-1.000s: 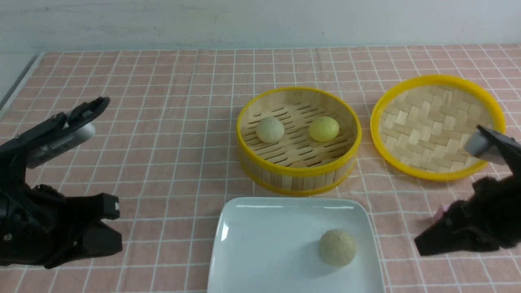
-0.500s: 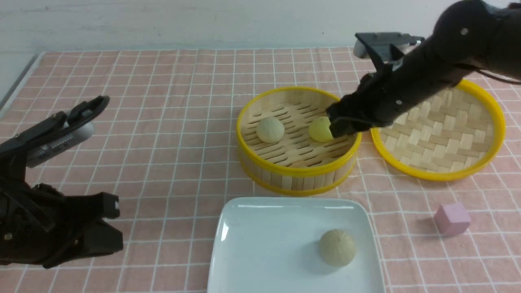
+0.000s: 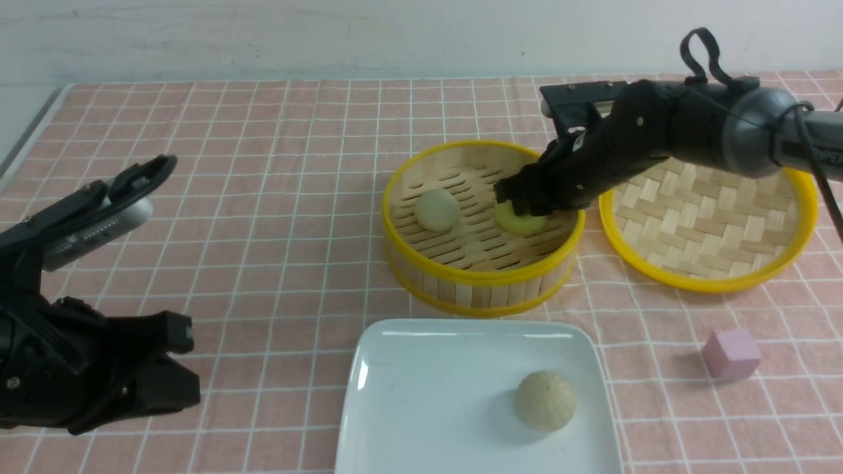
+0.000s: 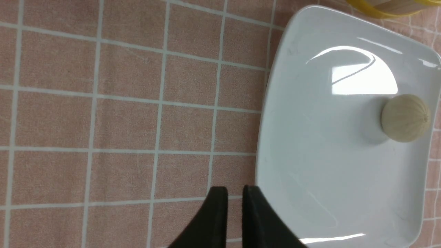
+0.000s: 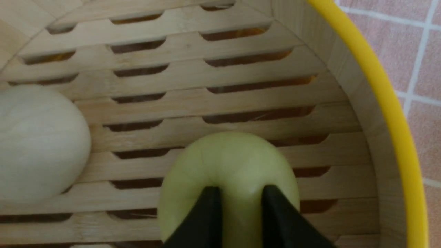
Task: Put the steamed buns into the plate on the pink tablecloth.
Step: 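Reach toward a bun in the bamboo steamer with the right gripper, then move the steamed bun from the bamboo steamer onto the white plate with the right gripper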
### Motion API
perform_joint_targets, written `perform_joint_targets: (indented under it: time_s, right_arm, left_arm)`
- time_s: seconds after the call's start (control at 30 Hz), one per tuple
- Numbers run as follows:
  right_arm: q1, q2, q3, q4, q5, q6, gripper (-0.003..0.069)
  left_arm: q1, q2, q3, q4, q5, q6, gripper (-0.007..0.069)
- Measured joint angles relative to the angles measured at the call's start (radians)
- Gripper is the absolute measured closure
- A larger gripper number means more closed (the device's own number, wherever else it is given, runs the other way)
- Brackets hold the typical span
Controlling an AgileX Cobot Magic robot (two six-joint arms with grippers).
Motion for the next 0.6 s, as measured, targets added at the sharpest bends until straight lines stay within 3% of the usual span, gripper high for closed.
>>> perform_joint_targets:
  time_s: [0.07, 0.1, 0.37, 0.6]
  right_arm:
    - [0.0, -0.02, 0.0, 0.01, 0.019, 0.002, 0.0632]
    - [0.0, -0.039, 0.0, 0.011, 0.041, 0.002, 0.0644]
    - [0.02, -0.391, 0.075, 0.011, 0.27, -0.001, 0.0647]
    - [0.181, -0.745, 0.513, 0.082, 0.261, -0.003, 0.0647]
  left_arm:
    - [0.0, 0.0, 0.0, 0.0, 0.001, 0.0, 0.0528]
    - [0.0, 0.0, 0.0, 0.0, 0.001, 0.0, 0.0528]
    - [0.0, 0.0, 0.0, 0.0, 0.028, -0.004, 0.0517]
    - [0.0, 0.0, 0.0, 0.004, 0.035, -0.004, 0.0508]
